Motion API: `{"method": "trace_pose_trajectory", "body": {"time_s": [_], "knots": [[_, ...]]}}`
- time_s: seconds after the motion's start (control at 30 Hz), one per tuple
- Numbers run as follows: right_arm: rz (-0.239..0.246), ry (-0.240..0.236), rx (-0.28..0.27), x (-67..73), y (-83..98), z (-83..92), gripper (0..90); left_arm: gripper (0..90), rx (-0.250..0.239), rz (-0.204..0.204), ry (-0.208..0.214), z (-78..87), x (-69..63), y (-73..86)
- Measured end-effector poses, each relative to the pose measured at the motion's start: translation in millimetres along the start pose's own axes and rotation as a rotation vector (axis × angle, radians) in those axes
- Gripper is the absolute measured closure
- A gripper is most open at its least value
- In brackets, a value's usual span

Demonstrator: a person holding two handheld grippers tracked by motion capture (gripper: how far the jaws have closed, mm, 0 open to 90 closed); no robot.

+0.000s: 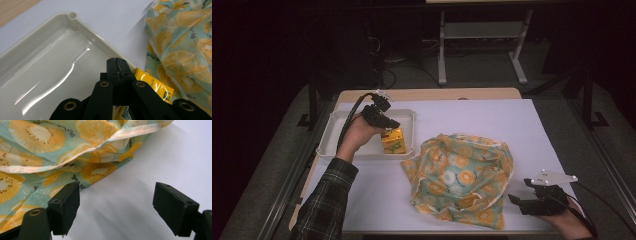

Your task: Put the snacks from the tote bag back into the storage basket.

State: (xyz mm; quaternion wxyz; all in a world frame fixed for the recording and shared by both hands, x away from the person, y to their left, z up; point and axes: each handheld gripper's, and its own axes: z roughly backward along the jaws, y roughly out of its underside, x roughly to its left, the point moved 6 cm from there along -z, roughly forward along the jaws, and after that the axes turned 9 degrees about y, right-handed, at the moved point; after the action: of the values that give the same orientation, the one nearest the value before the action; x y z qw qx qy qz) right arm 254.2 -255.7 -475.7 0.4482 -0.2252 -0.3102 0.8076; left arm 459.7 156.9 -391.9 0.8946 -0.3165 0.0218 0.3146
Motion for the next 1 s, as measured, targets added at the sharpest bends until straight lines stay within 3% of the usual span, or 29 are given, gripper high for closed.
{"method": "trace_pose_trajectory", "body": {"time_s": [0.27,0.5,0.67,1.0], "knots": [[-0.002,-0.001,-0.001,-0.3,0.2,0.3,21.0,89.8,-0.027,-0.002,-0.007,-6.1,-1.2,-8.2],[-0.001,0.001,-0.003,-0.7,0.3,0.8,21.0,89.9,0.021,-0.017,0.028,-15.3,-7.8,-6.1],[-0.005,0.004,-0.003,-1.0,0.3,1.2,21.0,89.9,0.023,-0.026,0.022,-13.6,-7.4,-5.6],[-0.002,0.002,-0.002,-0.6,0.4,0.5,21.0,89.9,0.040,0.023,0.006,-2.2,-1.8,3.5]]}}
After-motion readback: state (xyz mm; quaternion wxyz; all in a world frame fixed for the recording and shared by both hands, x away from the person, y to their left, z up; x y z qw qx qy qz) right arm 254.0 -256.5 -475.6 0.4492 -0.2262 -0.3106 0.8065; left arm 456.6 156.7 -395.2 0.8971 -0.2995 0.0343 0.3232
